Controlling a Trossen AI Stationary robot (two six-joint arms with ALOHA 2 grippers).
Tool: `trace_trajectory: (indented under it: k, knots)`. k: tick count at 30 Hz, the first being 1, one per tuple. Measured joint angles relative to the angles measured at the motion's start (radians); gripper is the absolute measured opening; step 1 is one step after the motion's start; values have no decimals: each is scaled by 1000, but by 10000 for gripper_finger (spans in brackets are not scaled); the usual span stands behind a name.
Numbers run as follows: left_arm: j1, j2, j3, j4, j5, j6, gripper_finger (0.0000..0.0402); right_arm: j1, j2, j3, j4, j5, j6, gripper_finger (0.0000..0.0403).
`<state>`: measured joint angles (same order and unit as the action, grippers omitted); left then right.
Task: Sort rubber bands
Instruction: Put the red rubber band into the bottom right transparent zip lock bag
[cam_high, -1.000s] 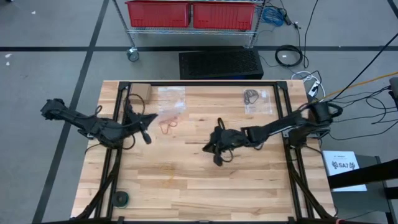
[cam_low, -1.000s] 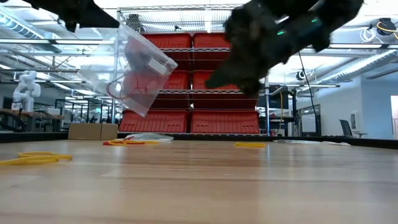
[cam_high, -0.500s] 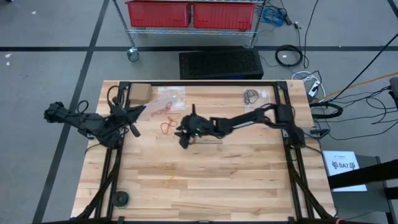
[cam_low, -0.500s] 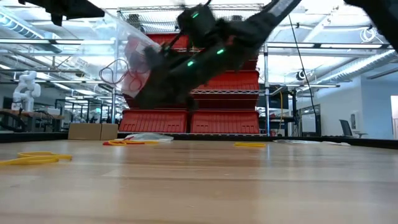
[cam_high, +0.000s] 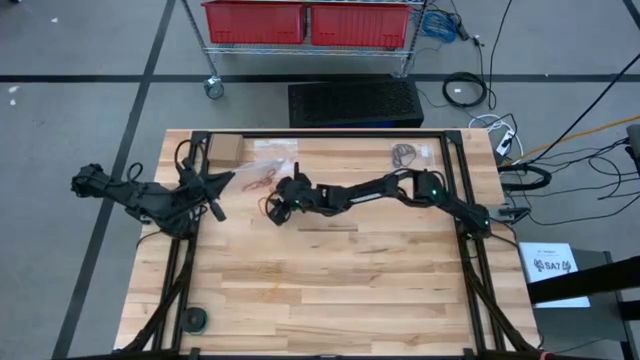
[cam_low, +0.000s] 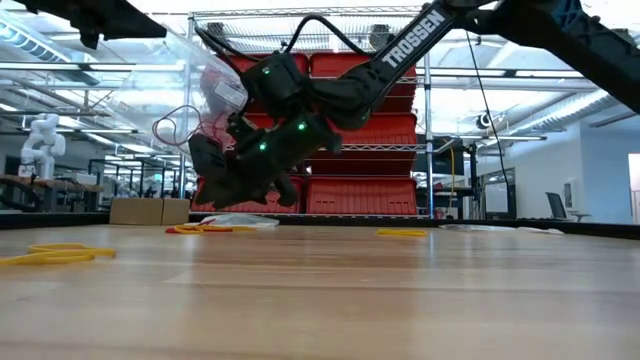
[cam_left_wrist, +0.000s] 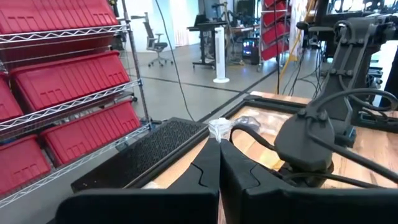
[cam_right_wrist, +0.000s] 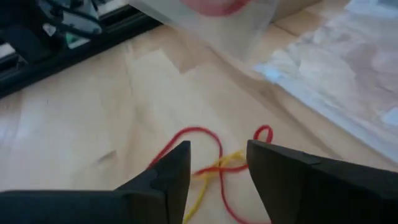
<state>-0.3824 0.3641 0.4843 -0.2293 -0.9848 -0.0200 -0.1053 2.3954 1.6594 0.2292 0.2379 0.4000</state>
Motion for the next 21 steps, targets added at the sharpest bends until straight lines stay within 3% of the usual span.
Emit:
trace_trajectory:
  k: [21]
  knots:
    - [0, 0, 0, 3, 8, 0, 0, -39, 8, 17, -44, 20, 26, 139]
